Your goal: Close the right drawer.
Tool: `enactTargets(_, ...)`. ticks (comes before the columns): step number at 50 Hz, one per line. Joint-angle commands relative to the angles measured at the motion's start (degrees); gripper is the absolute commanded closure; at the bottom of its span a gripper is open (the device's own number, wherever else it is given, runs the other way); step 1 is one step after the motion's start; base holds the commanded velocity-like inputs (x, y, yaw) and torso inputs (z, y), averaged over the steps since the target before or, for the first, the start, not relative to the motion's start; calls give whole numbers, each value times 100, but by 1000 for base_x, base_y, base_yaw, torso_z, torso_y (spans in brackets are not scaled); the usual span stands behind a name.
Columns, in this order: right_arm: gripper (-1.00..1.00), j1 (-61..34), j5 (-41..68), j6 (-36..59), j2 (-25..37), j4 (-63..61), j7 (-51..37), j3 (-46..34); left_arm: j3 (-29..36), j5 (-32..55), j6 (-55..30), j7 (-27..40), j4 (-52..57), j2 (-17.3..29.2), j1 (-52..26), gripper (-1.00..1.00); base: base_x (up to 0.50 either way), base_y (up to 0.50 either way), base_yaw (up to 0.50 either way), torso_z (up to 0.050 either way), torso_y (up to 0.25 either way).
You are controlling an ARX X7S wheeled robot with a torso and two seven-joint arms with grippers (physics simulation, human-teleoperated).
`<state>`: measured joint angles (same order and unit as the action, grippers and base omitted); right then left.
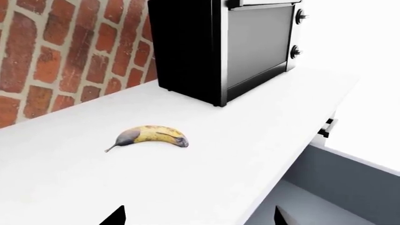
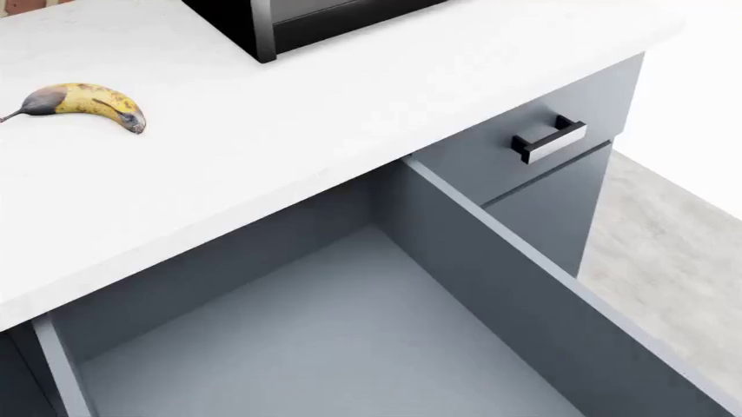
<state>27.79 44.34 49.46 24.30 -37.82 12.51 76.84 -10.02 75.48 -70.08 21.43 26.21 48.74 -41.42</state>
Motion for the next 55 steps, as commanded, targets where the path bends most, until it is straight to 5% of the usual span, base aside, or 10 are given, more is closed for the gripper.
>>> enactTargets(1, -100, 17, -701, -970, -940, 837, 634, -423, 24, -13, 67, 2, 17, -29, 67, -100, 0, 0, 0, 0, 0)
enactTargets(55, -100, -1859, -2657, -1853, -1181, 2391, 333, -4472, -27, -81, 343, -125, -12, 50, 415, -100, 0, 0, 0, 0, 0)
